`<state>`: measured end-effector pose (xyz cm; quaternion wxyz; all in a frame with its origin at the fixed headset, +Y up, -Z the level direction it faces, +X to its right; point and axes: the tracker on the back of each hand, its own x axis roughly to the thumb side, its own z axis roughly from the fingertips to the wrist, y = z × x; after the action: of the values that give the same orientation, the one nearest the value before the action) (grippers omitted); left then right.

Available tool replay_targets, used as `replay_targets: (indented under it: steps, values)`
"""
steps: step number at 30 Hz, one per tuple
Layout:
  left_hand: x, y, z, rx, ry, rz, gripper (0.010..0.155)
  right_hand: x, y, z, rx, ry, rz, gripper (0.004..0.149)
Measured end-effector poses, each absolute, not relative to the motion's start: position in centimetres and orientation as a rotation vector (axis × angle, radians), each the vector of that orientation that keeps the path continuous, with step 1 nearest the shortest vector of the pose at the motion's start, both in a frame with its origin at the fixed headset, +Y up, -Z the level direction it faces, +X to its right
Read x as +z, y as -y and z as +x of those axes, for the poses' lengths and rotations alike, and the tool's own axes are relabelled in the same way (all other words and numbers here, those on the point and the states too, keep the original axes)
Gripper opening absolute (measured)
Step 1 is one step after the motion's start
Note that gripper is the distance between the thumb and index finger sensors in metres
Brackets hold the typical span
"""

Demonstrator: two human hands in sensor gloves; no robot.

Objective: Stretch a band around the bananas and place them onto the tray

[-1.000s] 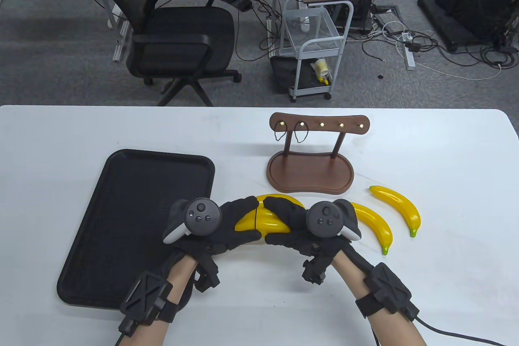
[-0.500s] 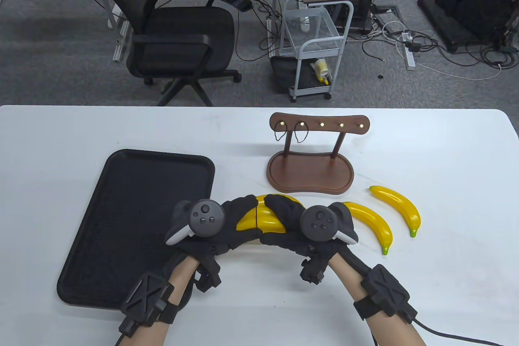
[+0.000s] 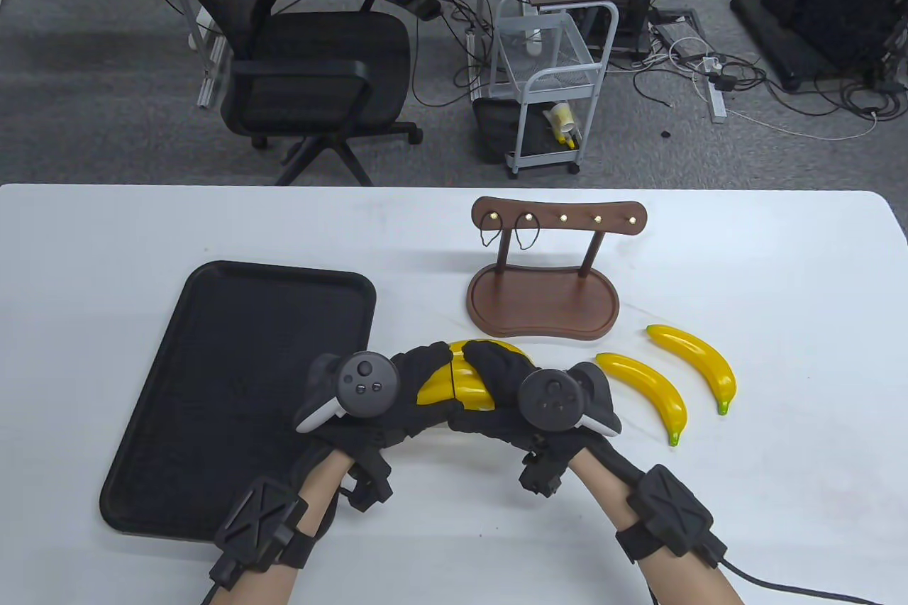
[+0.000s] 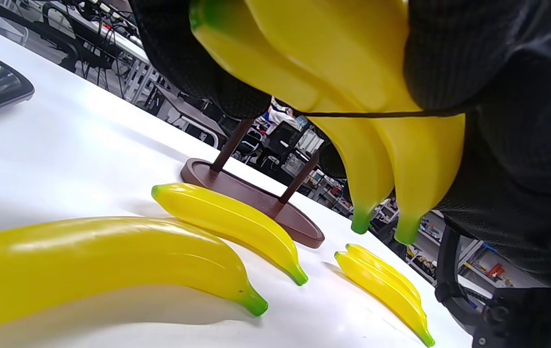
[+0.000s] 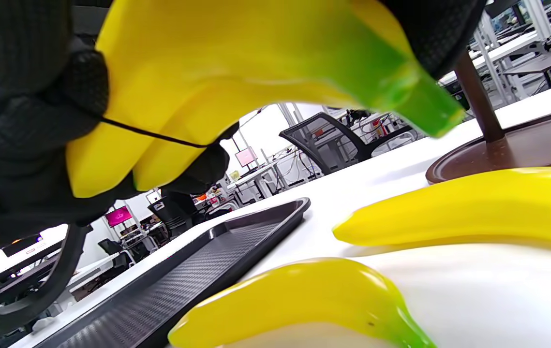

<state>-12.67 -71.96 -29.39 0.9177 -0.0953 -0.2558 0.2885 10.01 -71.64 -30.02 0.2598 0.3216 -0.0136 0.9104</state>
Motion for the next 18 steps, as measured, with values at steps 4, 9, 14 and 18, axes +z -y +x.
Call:
replay_targets:
  steps: [4, 9, 14, 18]
  values:
    - [-29.51, 71.98, -12.88, 0.617, 0.536, -0.213, 0.084, -30.5, 71.9, 10.53, 2.398, -0.016, 0.894, 0.089]
    - [-29.48, 72.08, -12.8, 0.605, 0.538, -0.219, 0.084, -30.86, 72.47, 10.84, 2.365, -0.053, 0.892, 0.084]
    - [-29.63, 72.04, -13.18, 0.647, 0.541, -0.232, 0.085, -30.85, 72.58, 10.74, 2.357, -0.055, 0.896, 0.085]
    - [-29.59, 71.9, -13.18, 0.631, 0.539, -0.222, 0.085, -30.84, 72.62, 10.76, 2.363, -0.037, 0.891, 0.085]
